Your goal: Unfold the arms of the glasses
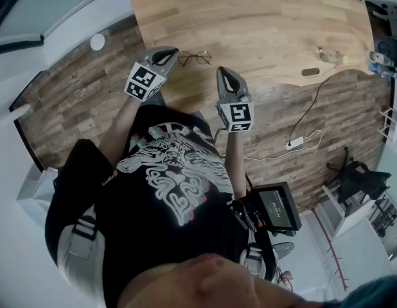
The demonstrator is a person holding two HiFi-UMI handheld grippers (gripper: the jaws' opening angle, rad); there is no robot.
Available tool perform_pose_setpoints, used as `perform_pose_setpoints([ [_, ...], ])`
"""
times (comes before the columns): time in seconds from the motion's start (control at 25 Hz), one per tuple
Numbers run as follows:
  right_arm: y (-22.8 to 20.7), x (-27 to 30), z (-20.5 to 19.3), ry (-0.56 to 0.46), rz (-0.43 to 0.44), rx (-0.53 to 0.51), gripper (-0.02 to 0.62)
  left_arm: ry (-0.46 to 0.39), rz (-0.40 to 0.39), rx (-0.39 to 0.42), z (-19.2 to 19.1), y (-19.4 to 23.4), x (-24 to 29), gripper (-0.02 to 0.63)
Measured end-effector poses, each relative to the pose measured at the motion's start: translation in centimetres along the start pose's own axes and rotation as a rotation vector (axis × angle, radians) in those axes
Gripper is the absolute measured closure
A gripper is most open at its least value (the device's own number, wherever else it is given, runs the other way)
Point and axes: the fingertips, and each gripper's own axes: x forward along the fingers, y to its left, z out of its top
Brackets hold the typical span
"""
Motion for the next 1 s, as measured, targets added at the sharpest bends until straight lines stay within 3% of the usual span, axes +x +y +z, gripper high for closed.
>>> perform_pose_setpoints([
  [0.32, 0.2, 3.2, -1.1, 0.081, 0.045, -0.059, 0.595, 0.078, -0.035, 0.031, -2.2, 0.9, 1.5, 0.617],
  [0.6, 1.2, 6.0, -3.6, 0.18, 0.105, -0.125, 0.595, 0.158, -0.09, 0.108, -4.8, 0.5, 3.2, 0.617],
  [0.84, 2.4, 8.0, -5.2, 0.273, 0.175, -0.248, 0.594, 0.233, -0.17, 0.074, -7.8, 0.0, 4.2, 0.617],
  [1.0, 2.7, 9.3, -6.2, 0.317, 0.203, -0.277, 0.549, 0.271, -0.204, 0.118, -8.9, -0.1, 4.6, 0.617],
])
